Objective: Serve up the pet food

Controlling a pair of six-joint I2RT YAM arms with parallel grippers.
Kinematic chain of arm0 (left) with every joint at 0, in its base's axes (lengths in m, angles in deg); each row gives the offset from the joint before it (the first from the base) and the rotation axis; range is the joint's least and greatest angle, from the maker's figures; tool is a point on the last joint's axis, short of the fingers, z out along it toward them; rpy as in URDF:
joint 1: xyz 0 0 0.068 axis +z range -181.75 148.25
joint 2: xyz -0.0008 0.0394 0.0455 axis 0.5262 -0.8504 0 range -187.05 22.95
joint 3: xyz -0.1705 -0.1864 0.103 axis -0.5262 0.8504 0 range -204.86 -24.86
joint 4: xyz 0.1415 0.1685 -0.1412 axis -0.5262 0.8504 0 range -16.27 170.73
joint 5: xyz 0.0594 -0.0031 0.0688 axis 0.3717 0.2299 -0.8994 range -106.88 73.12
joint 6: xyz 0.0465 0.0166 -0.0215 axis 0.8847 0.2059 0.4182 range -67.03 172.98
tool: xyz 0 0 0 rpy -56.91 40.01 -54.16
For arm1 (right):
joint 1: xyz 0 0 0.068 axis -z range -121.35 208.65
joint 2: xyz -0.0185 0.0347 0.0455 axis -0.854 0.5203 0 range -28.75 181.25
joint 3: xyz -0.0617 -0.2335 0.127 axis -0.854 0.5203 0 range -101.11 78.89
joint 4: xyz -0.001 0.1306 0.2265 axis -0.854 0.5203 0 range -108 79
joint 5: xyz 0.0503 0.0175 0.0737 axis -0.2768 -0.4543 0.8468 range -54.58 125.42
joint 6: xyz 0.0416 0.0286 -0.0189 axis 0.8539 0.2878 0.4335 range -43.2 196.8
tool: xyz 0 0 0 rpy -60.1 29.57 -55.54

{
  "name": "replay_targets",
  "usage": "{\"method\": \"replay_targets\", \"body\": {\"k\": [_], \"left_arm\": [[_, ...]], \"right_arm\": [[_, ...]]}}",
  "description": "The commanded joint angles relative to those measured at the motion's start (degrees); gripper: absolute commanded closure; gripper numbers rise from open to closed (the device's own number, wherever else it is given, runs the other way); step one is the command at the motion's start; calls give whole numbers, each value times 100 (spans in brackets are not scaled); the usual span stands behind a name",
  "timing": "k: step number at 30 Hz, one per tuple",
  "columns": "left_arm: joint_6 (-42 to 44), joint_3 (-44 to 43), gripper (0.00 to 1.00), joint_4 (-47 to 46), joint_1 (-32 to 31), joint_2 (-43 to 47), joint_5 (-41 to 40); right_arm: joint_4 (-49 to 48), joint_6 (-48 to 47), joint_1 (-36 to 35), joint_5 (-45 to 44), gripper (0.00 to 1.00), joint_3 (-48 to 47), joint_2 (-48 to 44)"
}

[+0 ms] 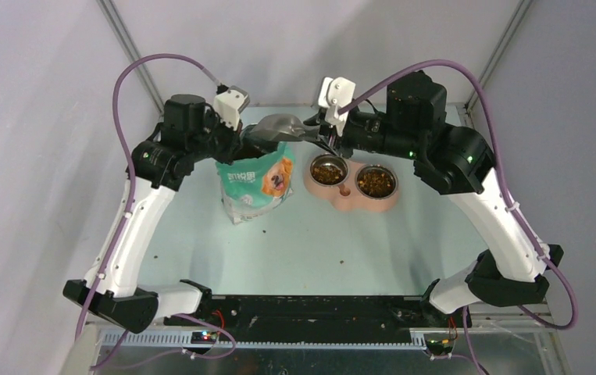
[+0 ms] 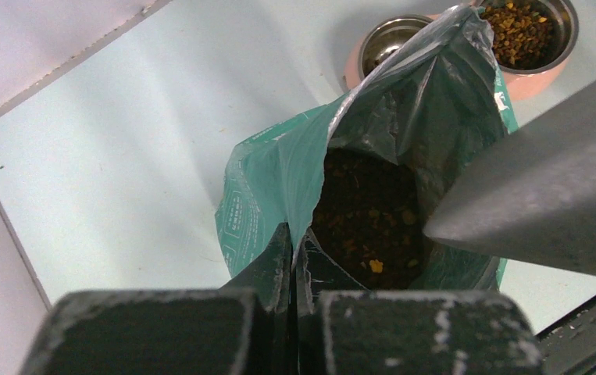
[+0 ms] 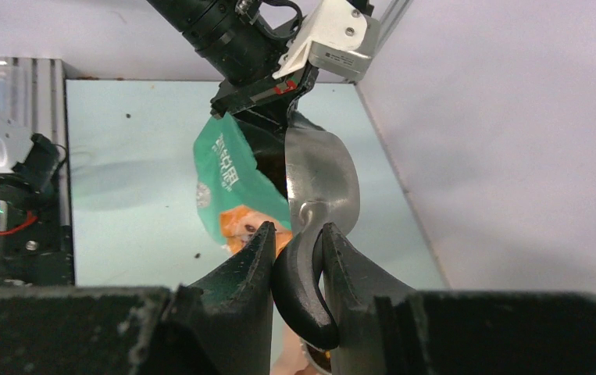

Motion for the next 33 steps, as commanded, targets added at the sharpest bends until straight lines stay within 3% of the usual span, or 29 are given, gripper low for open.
{"method": "replay_targets", "body": {"k": [1,8,12,17,24,28,33], "left_arm": [[-243,-229,100,-307,3,274,658],[-370,-48,100,-367,3,433,907],[-384,-26,100,-421,3,463,926],[-624,47,100,-509,3,422,841],[-1091,203,100,-623,3,359,732],[-1375,186,100,-725,3,335,498],[-1657,221,100,-892,3,316,379]], "right_arm": [[-282,-509,-55,100,100,69,126],[661,-662,-426,-4,100,-101,394],[728,-483,-448,-434,100,13,539],[331,827,-339,-1246,100,-83,965],[730,2711,-194,-2159,100,-1358,2009],[682,3063,-144,-2508,100,-1378,2190],[228,3163,-129,-2782,100,-702,2145]]}}
